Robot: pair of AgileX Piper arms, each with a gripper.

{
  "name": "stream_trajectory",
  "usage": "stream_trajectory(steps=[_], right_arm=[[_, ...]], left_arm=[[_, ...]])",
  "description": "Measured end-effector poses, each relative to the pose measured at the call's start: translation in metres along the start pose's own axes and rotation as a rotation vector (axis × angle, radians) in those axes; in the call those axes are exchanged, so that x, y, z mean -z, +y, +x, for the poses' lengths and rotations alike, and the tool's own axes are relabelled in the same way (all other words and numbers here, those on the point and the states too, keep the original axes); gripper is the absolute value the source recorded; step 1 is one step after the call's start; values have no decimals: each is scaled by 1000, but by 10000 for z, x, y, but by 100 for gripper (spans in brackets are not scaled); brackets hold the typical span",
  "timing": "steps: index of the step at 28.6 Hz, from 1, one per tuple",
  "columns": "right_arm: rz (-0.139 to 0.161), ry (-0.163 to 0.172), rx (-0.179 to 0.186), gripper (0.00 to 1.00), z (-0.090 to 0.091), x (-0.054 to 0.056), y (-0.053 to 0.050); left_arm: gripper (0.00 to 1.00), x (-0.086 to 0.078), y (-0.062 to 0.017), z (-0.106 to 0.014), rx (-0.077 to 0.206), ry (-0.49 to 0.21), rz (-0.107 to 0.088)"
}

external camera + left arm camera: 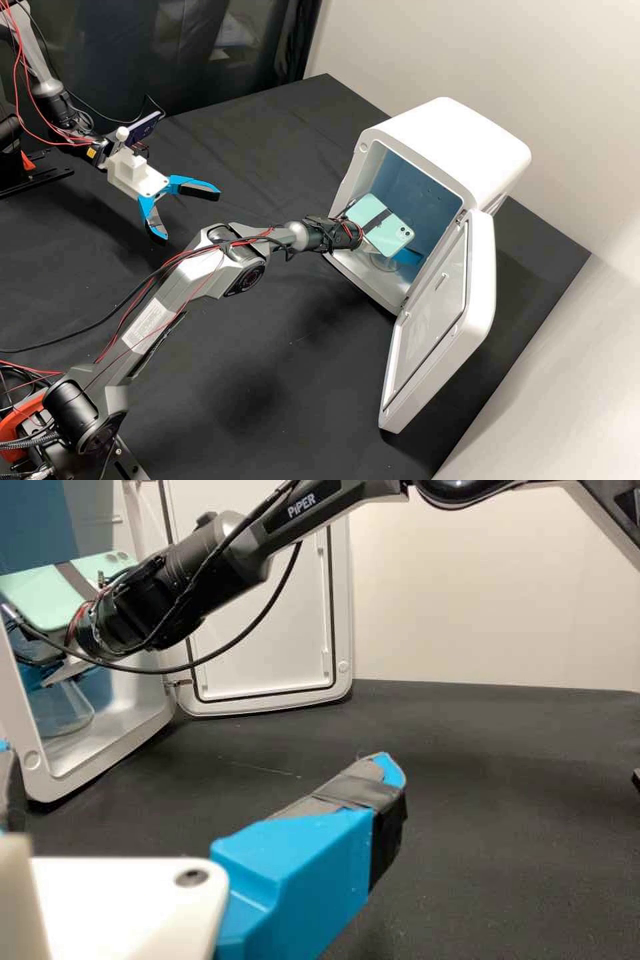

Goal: Take the flask out of the incubator

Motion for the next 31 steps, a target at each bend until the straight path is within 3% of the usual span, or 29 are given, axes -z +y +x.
stream_trajectory(steps=[6,18,23,25,31], right_arm=[[0,0,0,0,0,0,0],[28,7,-4,0,0,6,3],[35,31,-9,0,-1,5,-15],[18,45,-4,0,-8,-28,-63],[70,80,23,0,-156,-52,-79]], left_arm=[[100,17,4,-3,-2,7,-1],[100,17,4,-3,-2,7,-1],[100,17,4,-3,-2,7,-1],[100,17,4,-3,-2,7,-1],[100,17,4,-3,-2,7,-1]])
